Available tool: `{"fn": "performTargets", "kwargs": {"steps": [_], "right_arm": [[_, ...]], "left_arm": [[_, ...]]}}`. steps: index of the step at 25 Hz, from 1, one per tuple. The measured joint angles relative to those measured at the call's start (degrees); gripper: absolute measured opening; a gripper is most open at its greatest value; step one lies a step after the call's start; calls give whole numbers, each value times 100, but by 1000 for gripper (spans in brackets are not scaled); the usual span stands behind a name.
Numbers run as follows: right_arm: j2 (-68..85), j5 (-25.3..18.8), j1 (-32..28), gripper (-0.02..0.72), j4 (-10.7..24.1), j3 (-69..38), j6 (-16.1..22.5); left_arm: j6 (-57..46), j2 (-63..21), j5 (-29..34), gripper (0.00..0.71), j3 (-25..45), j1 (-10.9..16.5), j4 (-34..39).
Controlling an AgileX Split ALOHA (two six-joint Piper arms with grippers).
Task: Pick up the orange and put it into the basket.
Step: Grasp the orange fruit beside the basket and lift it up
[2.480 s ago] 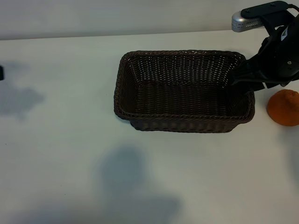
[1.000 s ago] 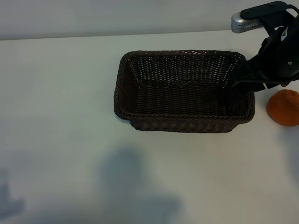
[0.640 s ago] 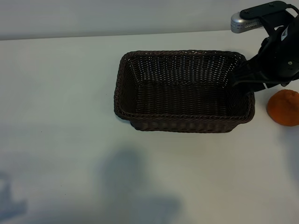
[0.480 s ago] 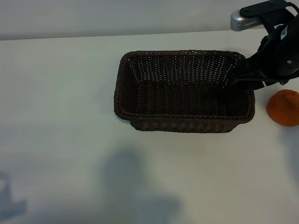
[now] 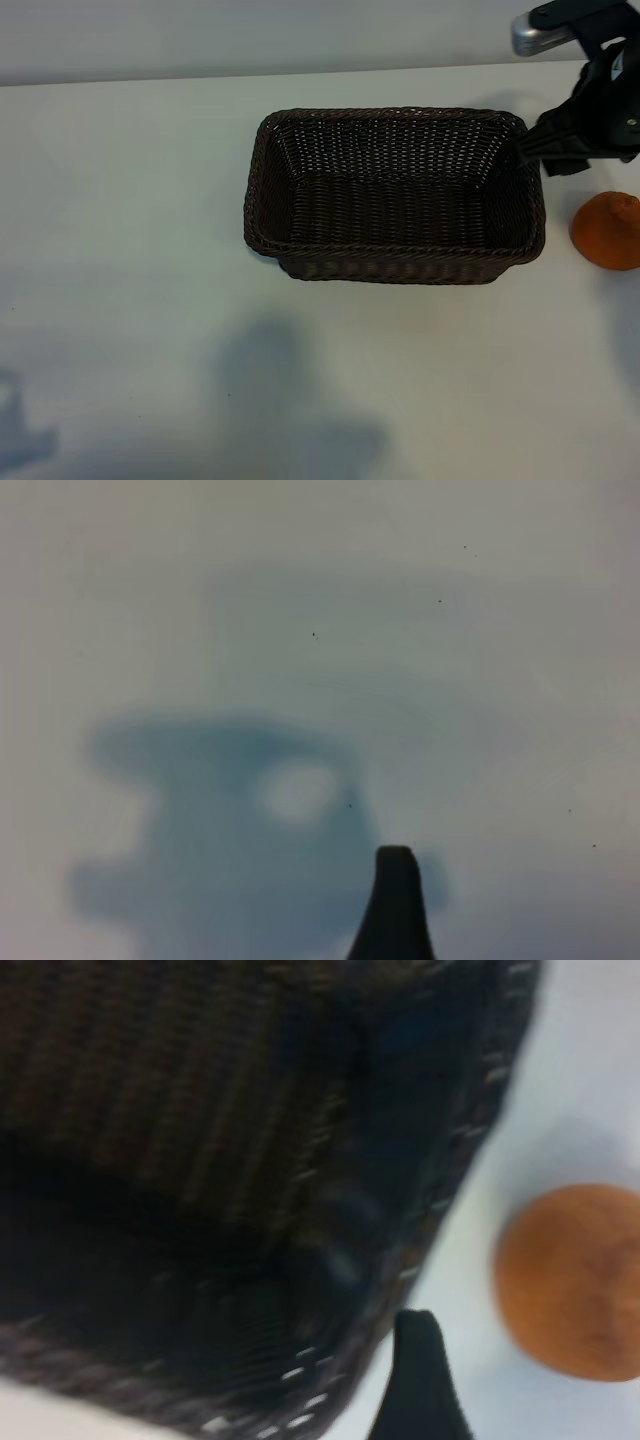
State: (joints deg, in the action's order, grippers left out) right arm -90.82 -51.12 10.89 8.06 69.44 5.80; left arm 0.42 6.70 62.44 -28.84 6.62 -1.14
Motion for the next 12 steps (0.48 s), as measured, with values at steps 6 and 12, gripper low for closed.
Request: {"fn": "performTargets", "kwargs": {"steps": [6,12], "right_arm": [[-433,190,-598,498,137,0,75],[-846,306,-1180,498,138,0,75]], "left_arm": [[6,-224,-21,596,0,0,0],[6,-711,4,596,10,0,0]]}}
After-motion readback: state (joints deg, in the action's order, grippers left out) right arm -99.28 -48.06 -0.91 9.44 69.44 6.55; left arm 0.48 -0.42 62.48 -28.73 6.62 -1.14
